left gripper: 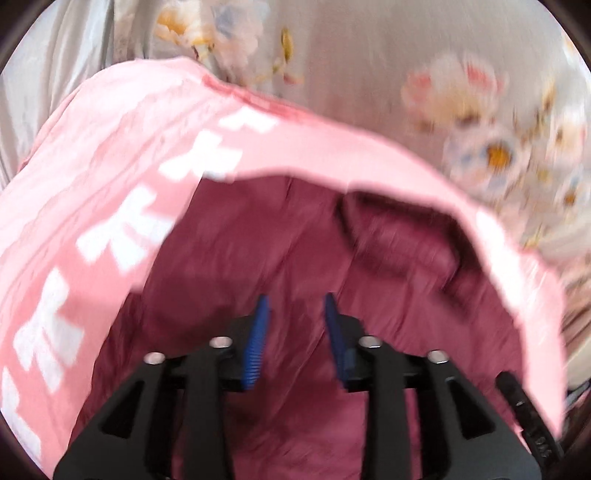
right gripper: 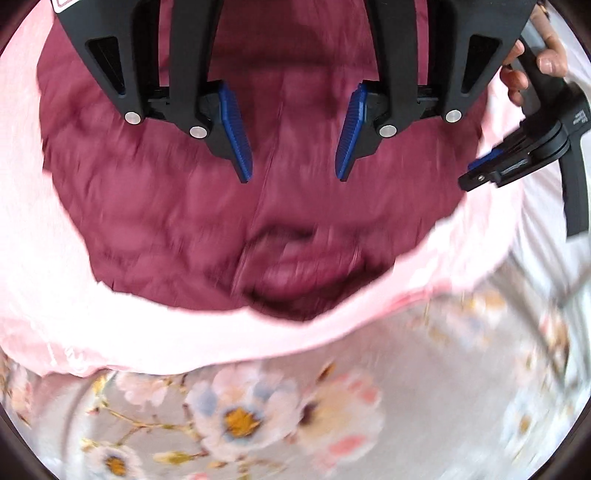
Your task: Fold large clothes
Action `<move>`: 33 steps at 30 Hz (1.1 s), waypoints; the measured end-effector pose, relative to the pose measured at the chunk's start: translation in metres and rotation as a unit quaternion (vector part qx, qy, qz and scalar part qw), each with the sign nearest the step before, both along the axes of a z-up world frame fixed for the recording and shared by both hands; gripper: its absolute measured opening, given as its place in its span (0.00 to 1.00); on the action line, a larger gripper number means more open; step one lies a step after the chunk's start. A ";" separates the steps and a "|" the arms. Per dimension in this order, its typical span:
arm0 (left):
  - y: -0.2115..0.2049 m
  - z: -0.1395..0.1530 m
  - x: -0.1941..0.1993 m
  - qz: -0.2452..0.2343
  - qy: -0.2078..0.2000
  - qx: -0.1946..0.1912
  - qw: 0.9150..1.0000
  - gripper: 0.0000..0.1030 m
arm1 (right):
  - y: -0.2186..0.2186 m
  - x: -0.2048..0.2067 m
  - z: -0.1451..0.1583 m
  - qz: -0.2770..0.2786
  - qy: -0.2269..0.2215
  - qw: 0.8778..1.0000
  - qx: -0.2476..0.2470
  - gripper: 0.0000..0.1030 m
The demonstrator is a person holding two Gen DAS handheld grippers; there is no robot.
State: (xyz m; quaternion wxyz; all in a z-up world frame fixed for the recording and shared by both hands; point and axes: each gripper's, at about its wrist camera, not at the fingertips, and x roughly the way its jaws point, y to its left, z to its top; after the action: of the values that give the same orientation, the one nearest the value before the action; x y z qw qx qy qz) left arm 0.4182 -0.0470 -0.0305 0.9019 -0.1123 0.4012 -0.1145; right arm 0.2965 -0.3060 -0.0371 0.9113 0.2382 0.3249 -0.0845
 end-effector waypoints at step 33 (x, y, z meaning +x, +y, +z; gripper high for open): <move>-0.060 -0.086 0.071 -0.068 0.027 -0.033 0.997 0.09 | -0.036 0.078 -0.067 -0.017 0.062 0.996 -0.056 0.08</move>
State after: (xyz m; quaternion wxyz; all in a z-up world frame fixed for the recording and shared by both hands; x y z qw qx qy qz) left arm 0.4890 -0.1070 -0.1161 0.8768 -0.1170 0.4278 -0.1859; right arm 0.3748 -0.3416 -0.1042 0.8998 0.1865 0.3715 -0.1324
